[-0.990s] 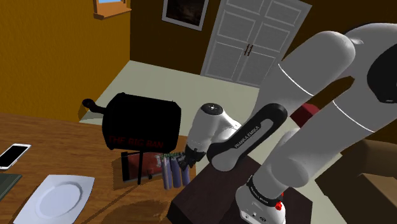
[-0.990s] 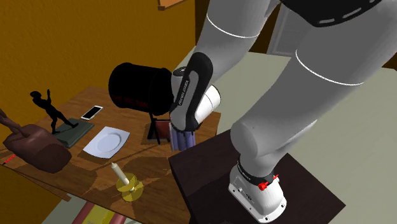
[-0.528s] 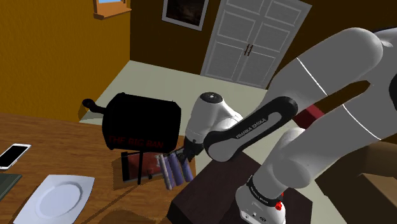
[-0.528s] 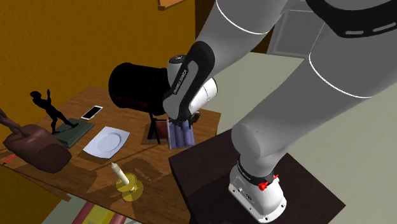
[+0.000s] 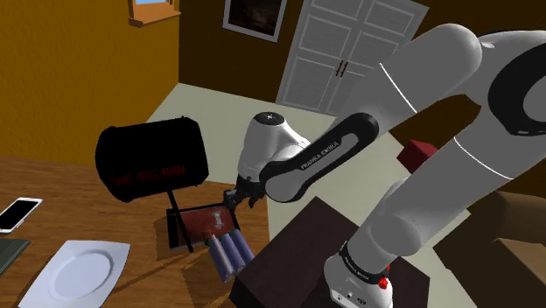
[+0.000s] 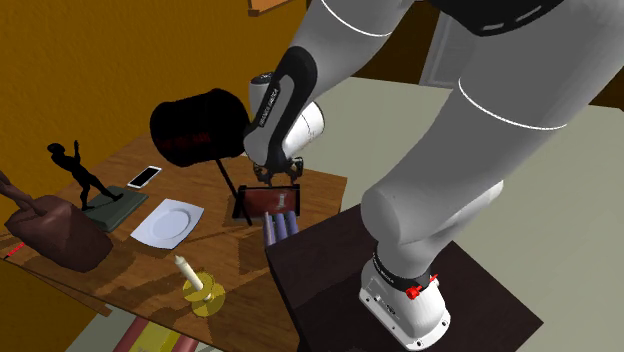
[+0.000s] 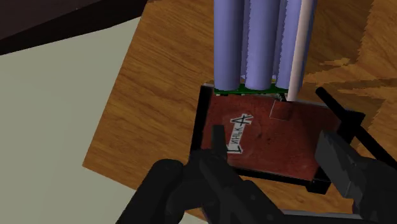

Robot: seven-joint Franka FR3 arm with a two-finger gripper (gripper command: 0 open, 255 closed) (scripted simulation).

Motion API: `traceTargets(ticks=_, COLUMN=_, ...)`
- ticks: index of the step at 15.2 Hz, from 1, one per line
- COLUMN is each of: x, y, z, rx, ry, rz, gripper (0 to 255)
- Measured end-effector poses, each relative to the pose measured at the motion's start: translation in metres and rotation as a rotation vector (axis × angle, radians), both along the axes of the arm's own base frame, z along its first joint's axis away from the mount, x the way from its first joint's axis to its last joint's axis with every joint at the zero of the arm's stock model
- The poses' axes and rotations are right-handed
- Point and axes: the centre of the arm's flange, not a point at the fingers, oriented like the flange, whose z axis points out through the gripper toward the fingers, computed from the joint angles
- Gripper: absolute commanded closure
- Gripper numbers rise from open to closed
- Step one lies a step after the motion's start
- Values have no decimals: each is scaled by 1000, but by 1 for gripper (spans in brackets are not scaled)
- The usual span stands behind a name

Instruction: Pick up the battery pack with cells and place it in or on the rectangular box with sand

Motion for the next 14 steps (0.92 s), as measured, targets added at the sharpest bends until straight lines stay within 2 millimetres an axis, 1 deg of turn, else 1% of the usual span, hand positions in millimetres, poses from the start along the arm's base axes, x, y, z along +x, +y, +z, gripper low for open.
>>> traceTargets(ticks=1, x=-4, y=7, z=-5, rx=-7, ry=1, rz=-16, gripper=0)
traceTargets(ticks=3, x=-15, y=21, z=-22, rx=-24, ry=2, rz=-58, gripper=0)
traceTargets(ticks=5, x=-26, y=37, z=-42, rx=-41, ry=5, rz=-107, gripper=0)
traceTargets(ticks=6, x=-28, y=43, z=-53, rx=-47, ry=7, rz=-136, gripper=0)
traceTargets(ticks=8, x=-36, y=64, z=-71, rx=-65, ry=8, rz=-179, gripper=0)
traceTargets(ticks=10, x=-45, y=81, z=-94, rx=-81, ry=8, rz=-230, gripper=0)
traceTargets(ticks=14, x=-61, y=115, z=-131, rx=-114, ry=8, rz=-330, gripper=0)
